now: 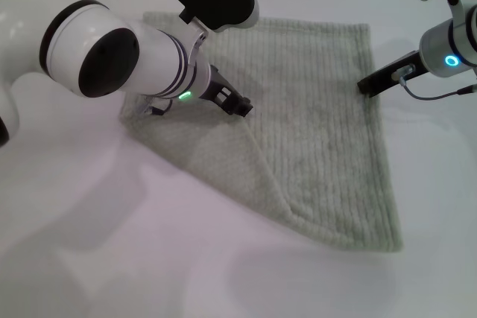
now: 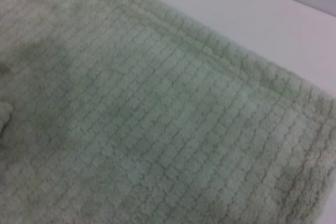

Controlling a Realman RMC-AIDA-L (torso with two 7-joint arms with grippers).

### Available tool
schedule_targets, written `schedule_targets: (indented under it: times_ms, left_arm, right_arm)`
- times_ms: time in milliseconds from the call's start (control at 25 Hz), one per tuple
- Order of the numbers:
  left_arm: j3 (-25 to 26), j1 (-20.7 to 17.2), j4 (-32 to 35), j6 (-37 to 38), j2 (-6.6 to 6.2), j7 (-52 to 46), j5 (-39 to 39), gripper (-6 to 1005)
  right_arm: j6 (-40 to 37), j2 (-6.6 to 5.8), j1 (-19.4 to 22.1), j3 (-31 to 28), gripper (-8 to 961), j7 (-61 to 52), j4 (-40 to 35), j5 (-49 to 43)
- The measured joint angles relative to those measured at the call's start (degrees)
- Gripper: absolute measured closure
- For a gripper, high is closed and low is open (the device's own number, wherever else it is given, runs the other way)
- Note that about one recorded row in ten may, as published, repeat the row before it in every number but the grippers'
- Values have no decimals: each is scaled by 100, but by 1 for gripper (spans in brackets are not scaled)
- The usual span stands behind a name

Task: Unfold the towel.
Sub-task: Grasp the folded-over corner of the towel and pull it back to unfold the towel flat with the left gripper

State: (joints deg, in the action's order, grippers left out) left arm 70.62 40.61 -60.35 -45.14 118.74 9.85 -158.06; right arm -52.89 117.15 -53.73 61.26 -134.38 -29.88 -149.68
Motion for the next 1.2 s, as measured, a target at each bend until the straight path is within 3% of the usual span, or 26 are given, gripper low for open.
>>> schedule_targets:
  times_ms: [880, 1200]
  left_arm:
    - [0, 163, 250, -74, 0, -53, 67, 329]
    - [0, 408, 613, -45, 6, -52, 234, 332]
  right_arm:
    - [-55, 0, -13, 52, 954, -14, -9, 0]
    - [-63, 0, -15, 52, 953, -14, -10, 1]
